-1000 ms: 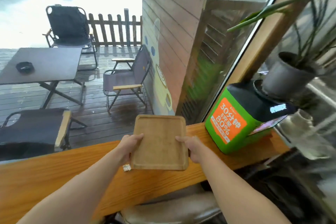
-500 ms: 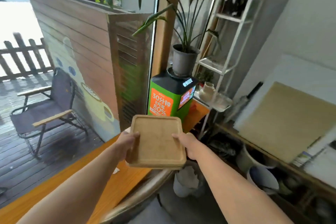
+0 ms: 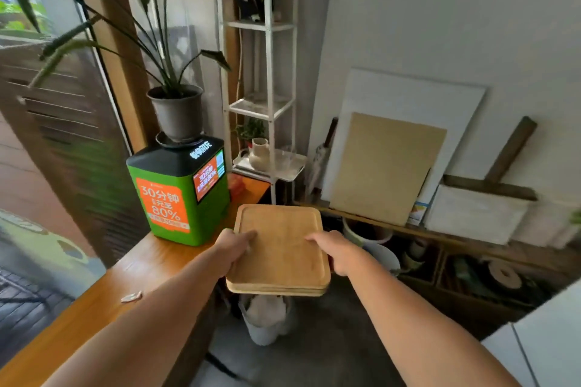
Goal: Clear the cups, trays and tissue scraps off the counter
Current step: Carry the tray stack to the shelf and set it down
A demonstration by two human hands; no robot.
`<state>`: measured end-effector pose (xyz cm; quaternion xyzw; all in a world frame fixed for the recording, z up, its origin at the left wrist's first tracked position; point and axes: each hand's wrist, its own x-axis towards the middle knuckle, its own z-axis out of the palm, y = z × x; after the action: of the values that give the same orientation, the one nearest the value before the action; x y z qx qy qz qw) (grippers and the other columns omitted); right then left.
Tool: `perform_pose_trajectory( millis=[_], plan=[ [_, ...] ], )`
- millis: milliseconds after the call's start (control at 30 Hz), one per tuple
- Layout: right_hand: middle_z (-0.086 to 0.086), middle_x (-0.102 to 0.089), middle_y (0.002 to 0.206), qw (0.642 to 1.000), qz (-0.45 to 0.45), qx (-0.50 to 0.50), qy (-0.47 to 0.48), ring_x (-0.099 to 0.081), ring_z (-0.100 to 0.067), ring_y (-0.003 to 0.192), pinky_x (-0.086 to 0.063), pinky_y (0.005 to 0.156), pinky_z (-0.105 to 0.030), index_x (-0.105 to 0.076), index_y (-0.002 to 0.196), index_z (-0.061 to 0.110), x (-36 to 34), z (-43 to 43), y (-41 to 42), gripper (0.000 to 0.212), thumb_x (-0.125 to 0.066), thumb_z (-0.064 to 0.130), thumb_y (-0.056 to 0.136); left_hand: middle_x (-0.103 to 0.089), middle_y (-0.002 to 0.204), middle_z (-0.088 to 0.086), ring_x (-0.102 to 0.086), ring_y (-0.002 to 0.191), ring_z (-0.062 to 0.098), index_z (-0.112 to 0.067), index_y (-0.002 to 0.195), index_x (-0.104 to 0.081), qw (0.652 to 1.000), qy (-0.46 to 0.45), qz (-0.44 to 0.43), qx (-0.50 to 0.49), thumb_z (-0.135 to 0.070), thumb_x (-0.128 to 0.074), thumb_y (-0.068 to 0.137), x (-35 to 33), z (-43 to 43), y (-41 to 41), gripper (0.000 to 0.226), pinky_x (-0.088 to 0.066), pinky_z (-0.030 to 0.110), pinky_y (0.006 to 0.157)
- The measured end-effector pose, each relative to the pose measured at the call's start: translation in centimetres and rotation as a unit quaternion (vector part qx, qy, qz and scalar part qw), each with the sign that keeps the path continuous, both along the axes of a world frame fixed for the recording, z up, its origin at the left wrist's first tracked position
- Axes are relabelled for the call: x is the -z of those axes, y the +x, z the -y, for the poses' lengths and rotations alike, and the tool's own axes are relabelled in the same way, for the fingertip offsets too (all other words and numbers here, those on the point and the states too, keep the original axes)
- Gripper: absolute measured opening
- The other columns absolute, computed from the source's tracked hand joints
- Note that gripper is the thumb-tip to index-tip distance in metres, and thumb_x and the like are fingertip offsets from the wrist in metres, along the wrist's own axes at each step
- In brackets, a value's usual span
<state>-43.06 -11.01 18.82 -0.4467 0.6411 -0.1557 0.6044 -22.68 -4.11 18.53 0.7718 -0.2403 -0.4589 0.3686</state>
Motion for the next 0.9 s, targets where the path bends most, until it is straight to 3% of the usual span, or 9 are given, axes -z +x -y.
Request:
perform_pose_trajectory(
  millis=[100,200,333,633,700,767,800,833,900],
  plan=[
    [-0.012,-0.064,0.121,0.999,-0.002,0.039,-0.004,-0.061,-0.033,0.108,-0.049,0.099,-0.050,-0.052,0.134,0.014,-0.1,2.9,-6.4,0.046,-0.063,0.033,0.094,-0.054,0.096,0.001,-0.057,0.097,0.025,-0.011,0.136,-0.041,0.999,0.007,-0.012,0.032,-0.044,-0.063,0.091,-0.5,4.2,-5.9,0.060,-0.048,0.039,0.090],
    [-0.015,-0.060,0.132,0.997,-0.020,0.069,-0.018,-0.058,-0.035,0.118,-0.046,0.105,-0.050,-0.047,0.142,0.010,-0.4,5.7,-12.5,0.051,-0.058,0.032,0.097,-0.056,0.113,0.007,-0.055,0.100,0.026,-0.008,0.140,-0.038,0.997,-0.008,-0.017,0.074,-0.042,-0.062,0.093,-0.4,8.2,-11.9,0.063,-0.045,0.040,0.086],
    [-0.015,-0.050,0.143,0.993,-0.056,0.103,-0.030,-0.052,-0.035,0.126,-0.042,0.108,-0.048,-0.040,0.148,0.008,-0.3,8.7,-19.3,0.056,-0.052,0.033,0.099,-0.054,0.127,0.012,-0.054,0.113,0.031,-0.005,0.140,-0.039,0.993,-0.024,-0.003,0.119,-0.039,-0.060,0.095,0.0,12.7,-19.0,0.060,-0.045,0.042,0.096],
    [-0.013,-0.055,0.137,0.987,-0.049,0.151,-0.026,-0.056,-0.034,0.119,-0.046,0.099,-0.044,-0.041,0.147,0.011,1.0,14.1,-26.8,0.054,-0.051,0.035,0.100,-0.048,0.109,0.004,-0.047,0.096,0.021,-0.006,0.140,-0.039,0.985,-0.009,0.013,0.173,-0.043,-0.053,0.097,1.9,19.9,-26.4,0.058,-0.038,0.036,0.084],
    [-0.011,-0.059,0.122,0.986,-0.052,0.152,-0.030,-0.058,-0.031,0.107,-0.048,0.093,-0.043,-0.042,0.146,0.009,1.3,15.7,-26.7,0.053,-0.051,0.035,0.100,-0.049,0.102,0.001,-0.047,0.091,0.020,-0.006,0.138,-0.042,0.985,-0.010,0.029,0.173,-0.045,-0.052,0.097,2.3,21.9,-26.4,0.057,-0.037,0.035,0.083],
    [-0.004,-0.056,0.099,0.986,-0.058,0.152,-0.033,-0.055,-0.022,0.086,-0.047,0.077,-0.037,-0.045,0.144,0.008,1.3,17.4,-26.1,0.051,-0.050,0.035,0.100,-0.047,0.089,-0.001,-0.046,0.083,0.019,-0.006,0.136,-0.045,0.984,-0.012,0.040,0.171,-0.046,-0.052,0.097,2.7,24.1,-25.8,0.057,-0.038,0.035,0.080],
    [-0.004,-0.056,0.099,0.987,-0.055,0.151,-0.030,-0.055,-0.022,0.084,-0.046,0.073,-0.035,-0.045,0.143,0.008,1.4,18.4,-25.7,0.051,-0.051,0.036,0.100,-0.047,0.088,-0.001,-0.046,0.082,0.018,-0.005,0.136,-0.045,0.984,-0.010,0.041,0.174,-0.047,-0.052,0.097,2.9,25.3,-25.4,0.058,-0.038,0.036,0.079],
    [-0.007,-0.059,0.108,0.987,-0.049,0.149,-0.024,-0.057,-0.024,0.092,-0.046,0.075,-0.036,-0.046,0.143,0.009,1.6,19.6,-25.2,0.052,-0.051,0.036,0.100,-0.049,0.093,0.000,-0.047,0.085,0.019,-0.004,0.137,-0.044,0.983,-0.009,0.039,0.178,-0.047,-0.052,0.096,3.1,26.5,-25.0,0.060,-0.038,0.036,0.079],
    [-0.012,-0.057,0.134,0.987,-0.040,0.152,-0.016,-0.056,-0.032,0.116,-0.047,0.095,-0.042,-0.043,0.146,0.009,2.0,22.5,-24.0,0.054,-0.051,0.037,0.100,-0.054,0.115,0.008,-0.050,0.097,0.024,-0.004,0.141,-0.040,0.983,-0.008,0.033,0.183,-0.048,-0.052,0.096,3.6,29.4,-23.8,0.064,-0.038,0.036,0.081]
  ],
)
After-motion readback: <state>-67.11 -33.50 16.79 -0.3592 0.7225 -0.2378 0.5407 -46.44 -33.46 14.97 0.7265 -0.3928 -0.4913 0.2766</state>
